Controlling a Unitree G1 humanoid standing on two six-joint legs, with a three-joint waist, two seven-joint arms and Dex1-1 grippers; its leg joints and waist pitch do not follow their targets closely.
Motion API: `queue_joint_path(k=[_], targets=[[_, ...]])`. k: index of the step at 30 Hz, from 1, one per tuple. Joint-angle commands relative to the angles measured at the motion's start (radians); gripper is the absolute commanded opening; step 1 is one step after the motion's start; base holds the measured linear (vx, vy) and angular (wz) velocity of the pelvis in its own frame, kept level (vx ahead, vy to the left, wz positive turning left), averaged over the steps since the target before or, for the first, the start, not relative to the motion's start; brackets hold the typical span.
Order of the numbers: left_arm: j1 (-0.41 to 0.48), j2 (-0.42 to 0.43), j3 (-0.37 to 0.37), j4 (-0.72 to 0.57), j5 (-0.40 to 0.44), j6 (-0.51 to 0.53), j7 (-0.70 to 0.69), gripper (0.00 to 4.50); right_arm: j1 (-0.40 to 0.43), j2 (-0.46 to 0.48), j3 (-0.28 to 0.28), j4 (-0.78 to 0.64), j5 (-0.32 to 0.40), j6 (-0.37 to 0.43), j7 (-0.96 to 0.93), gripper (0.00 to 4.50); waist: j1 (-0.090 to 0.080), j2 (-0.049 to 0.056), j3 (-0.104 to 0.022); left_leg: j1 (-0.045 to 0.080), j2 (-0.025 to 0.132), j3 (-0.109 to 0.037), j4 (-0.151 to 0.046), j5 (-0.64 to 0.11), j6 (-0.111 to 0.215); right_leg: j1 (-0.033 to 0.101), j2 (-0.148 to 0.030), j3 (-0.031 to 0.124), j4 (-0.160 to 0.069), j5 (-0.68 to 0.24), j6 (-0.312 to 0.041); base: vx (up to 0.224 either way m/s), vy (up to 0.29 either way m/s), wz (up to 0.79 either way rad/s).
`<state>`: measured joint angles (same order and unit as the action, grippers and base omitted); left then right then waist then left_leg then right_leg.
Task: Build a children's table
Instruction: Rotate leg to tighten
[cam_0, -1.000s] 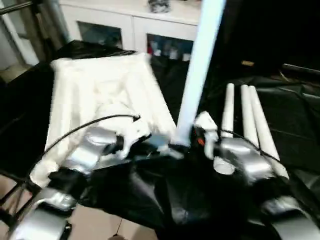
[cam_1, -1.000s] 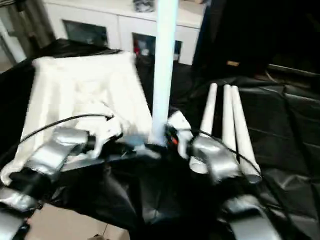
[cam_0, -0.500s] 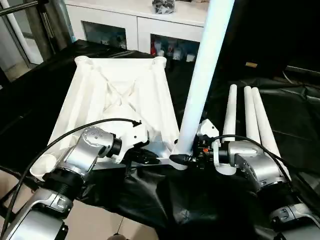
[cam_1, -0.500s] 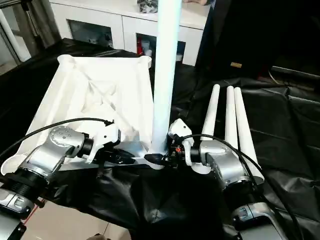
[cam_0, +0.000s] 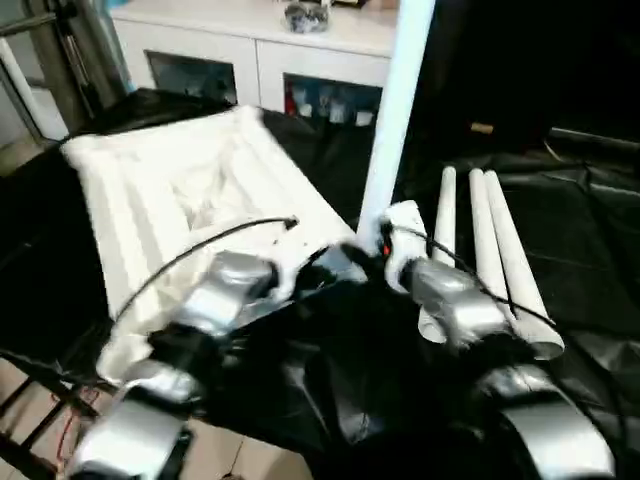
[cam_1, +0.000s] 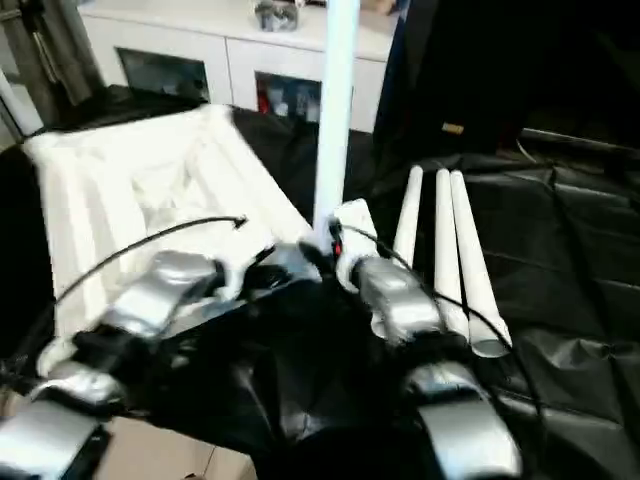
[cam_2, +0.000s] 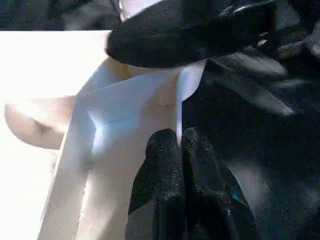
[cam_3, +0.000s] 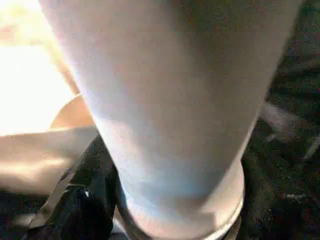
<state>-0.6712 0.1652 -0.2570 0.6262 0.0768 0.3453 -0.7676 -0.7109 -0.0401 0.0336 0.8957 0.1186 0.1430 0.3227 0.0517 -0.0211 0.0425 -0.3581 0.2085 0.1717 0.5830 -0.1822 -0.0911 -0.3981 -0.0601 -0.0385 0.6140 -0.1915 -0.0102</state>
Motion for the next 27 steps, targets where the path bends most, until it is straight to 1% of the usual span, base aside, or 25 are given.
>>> queue_joint_path(k=[1,3,5,6,7,9,11,12,13,14,15,16,17,18,20,21,23,24,25,26,27], targets=[[-0.012,-0.048,-0.018,-0.016,-0.024,-0.025,-0.019,0.00,0.015,0.028,0.023,0.071,-0.030,0.014,-0.019,2.75,0.000,0.002,-0.056,0.002,0.014,0.001,-0.067,-0.189,-0.003,0.044,-0.065,0.037,-0.076,-0.179,-0.199,0.000,0.000,0.00],[-0.012,-0.046,-0.027,-0.011,-0.014,-0.045,-0.024,0.00,0.003,0.037,0.017,0.088,-0.025,-0.018,0.014,3.44,0.000,0.003,-0.057,0.002,0.015,0.002,-0.068,-0.182,0.009,0.046,-0.064,0.036,-0.073,-0.140,-0.208,0.000,0.000,0.00],[-0.010,-0.041,-0.029,-0.011,-0.015,-0.051,-0.032,0.00,-0.001,0.038,0.012,0.087,-0.019,-0.026,0.037,3.44,0.000,0.003,-0.055,0.003,0.015,0.002,-0.068,-0.194,0.014,0.045,-0.064,0.036,-0.075,-0.149,-0.213,0.000,0.000,0.00],[-0.004,-0.020,-0.030,-0.020,-0.022,-0.058,-0.066,0.00,-0.001,0.024,0.023,0.065,-0.018,-0.049,0.109,3.56,0.001,0.005,-0.055,0.003,0.015,0.003,-0.068,-0.200,0.014,0.046,-0.065,0.037,-0.076,-0.159,-0.214,0.000,0.000,0.00],[-0.004,-0.020,-0.030,-0.020,-0.022,-0.058,-0.066,0.00,-0.001,0.024,0.023,0.065,-0.018,-0.049,0.109,3.56,0.000,0.003,-0.056,0.003,0.015,0.002,-0.068,-0.205,0.017,0.047,-0.065,0.037,-0.077,-0.165,-0.213,0.000,0.000,0.00],[0.003,-0.001,-0.032,-0.030,-0.027,-0.065,-0.098,0.00,0.008,0.005,0.042,0.036,-0.017,-0.061,0.176,3.56,0.001,0.004,-0.058,0.001,0.016,0.002,-0.068,-0.192,0.023,0.050,-0.065,0.037,-0.073,-0.144,-0.217,0.000,0.000,0.00],[0.011,0.022,-0.038,-0.038,-0.032,-0.087,-0.140,0.00,0.028,-0.022,0.064,-0.004,-0.011,-0.067,0.262,3.56,0.002,0.006,-0.058,0.001,0.018,0.002,-0.067,-0.173,0.031,0.050,-0.065,0.036,-0.070,-0.102,-0.227,0.000,0.000,0.00],[0.023,0.049,-0.046,-0.049,-0.038,-0.105,-0.192,0.00,0.054,-0.055,0.088,-0.050,-0.003,-0.079,0.361,3.56,0.003,0.004,-0.062,0.000,0.017,0.003,-0.064,-0.151,0.047,0.054,-0.064,0.035,-0.065,-0.051,-0.240,0.000,0.000,0.00],[0.023,0.049,-0.046,-0.049,-0.038,-0.105,-0.192,0.00,0.054,-0.055,0.088,-0.050,-0.003,-0.079,0.361,3.56,0.006,0.004,-0.063,-0.001,0.018,0.002,-0.062,-0.138,0.054,0.055,-0.065,0.035,-0.063,-0.028,-0.242,0.000,0.000,0.00],[0.033,0.070,-0.053,-0.058,-0.042,-0.125,-0.232,0.00,0.076,-0.081,0.103,-0.087,0.007,-0.088,0.435,3.56,0.006,0.004,-0.063,-0.003,0.018,0.003,-0.061,-0.121,0.068,0.056,-0.064,0.034,-0.059,0.006,-0.251,0.000,0.000,0.00],[0.039,0.084,-0.057,-0.064,-0.045,-0.140,-0.257,0.00,0.090,-0.098,0.112,-0.110,0.013,-0.094,0.482,3.56,0.006,0.003,-0.064,-0.003,0.019,0.004,-0.060,-0.114,0.073,0.056,-0.064,0.035,-0.057,0.020,-0.254,0.000,0.000,0.00],[0.046,0.099,-0.060,-0.070,-0.051,-0.145,-0.289,0.00,0.109,-0.121,0.124,-0.145,0.024,-0.087,0.549,3.56,0.007,0.000,-0.060,-0.002,0.018,0.004,-0.061,-0.124,0.083,0.056,-0.064,0.033,-0.061,0.008,-0.257,0.000,0.000,0.00],[0.052,0.113,-0.062,-0.074,-0.057,-0.159,-0.321,0.00,0.126,-0.142,0.134,-0.176,0.034,-0.077,0.604,3.56,0.008,0.001,-0.061,-0.002,0.020,0.004,-0.061,-0.127,0.083,0.057,-0.066,0.033,-0.059,0.003,-0.259,0.000,0.000,0.00],[0.060,0.132,-0.066,-0.080,-0.065,-0.173,-0.366,0.00,0.148,-0.169,0.147,-0.215,0.043,-0.063,0.670,3.56,0.010,0.002,-0.058,0.000,0.021,0.005,-0.062,-0.141,0.085,0.053,-0.066,0.034,-0.063,-0.020,-0.260,0.000,0.000,0.00],[0.065,0.148,-0.070,-0.084,-0.068,-0.183,-0.401,0.00,0.164,-0.191,0.156,-0.243,0.047,-0.053,0.715,3.56,0.015,0.002,-0.057,0.001,0.024,0.006,-0.063,-0.152,0.080,0.052,-0.065,0.033,-0.064,-0.051,-0.257,0.000,0.000,0.00],[0.067,0.161,-0.074,-0.085,-0.068,-0.194,-0.423,0.00,0.176,-0.208,0.163,-0.266,0.051,-0.037,0.745,3.56,0.016,0.002,-0.056,0.002,0.025,0.005,-0.065,-0.163,0.069,0.051,-0.065,0.033,-0.066,-0.080,-0.251,0.000,0.000,0.00],[0.068,0.170,-0.076,-0.084,-0.070,-0.202,-0.442,0.00,0.188,-0.222,0.171,-0.288,0.055,-0.025,0.768,3.56,0.016,0.001,-0.054,0.002,0.025,0.006,-0.066,-0.173,0.063,0.049,-0.064,0.033,-0.068,-0.101,-0.248,0.000,0.000,0.00],[0.069,0.178,-0.077,-0.083,-0.072,-0.209,-0.456,0.00,0.199,-0.235,0.178,-0.309,0.059,-0.016,0.788,3.40,0.017,0.001,-0.054,0.003,0.025,0.006,-0.066,-0.188,0.057,0.047,-0.067,0.034,-0.070,-0.128,-0.242,0.000,0.000,0.00],[0.069,0.184,-0.078,-0.080,-0.071,-0.216,-0.465,0.00,0.209,-0.246,0.185,-0.327,0.061,-0.005,0.807,3.40,0.018,0.000,-0.054,0.002,0.025,0.005,-0.067,-0.189,0.052,0.048,-0.067,0.035,-0.071,-0.139,-0.236,0.000,0.000,0.00],[0.069,0.193,-0.079,-0.078,-0.071,-0.223,-0.483,0.00,0.221,-0.256,0.191,-0.350,0.065,0.010,0.827,3.40,0.020,0.000,-0.055,0.002,0.025,0.004,-0.067,-0.178,0.051,0.049,-0.066,0.035,-0.070,-0.132,-0.232,0.000,0.000,0.00],[0.069,0.198,-0.081,-0.078,-0.071,-0.227,-0.493,0.00,0.228,-0.262,0.193,-0.363,0.068,0.019,0.838,3.27,0.020,0.000,-0.055,0.002,0.024,0.005,-0.066,-0.174,0.051,0.049,-0.066,0.035,-0.069,-0.126,-0.231,0.000,0.000,0.00]])
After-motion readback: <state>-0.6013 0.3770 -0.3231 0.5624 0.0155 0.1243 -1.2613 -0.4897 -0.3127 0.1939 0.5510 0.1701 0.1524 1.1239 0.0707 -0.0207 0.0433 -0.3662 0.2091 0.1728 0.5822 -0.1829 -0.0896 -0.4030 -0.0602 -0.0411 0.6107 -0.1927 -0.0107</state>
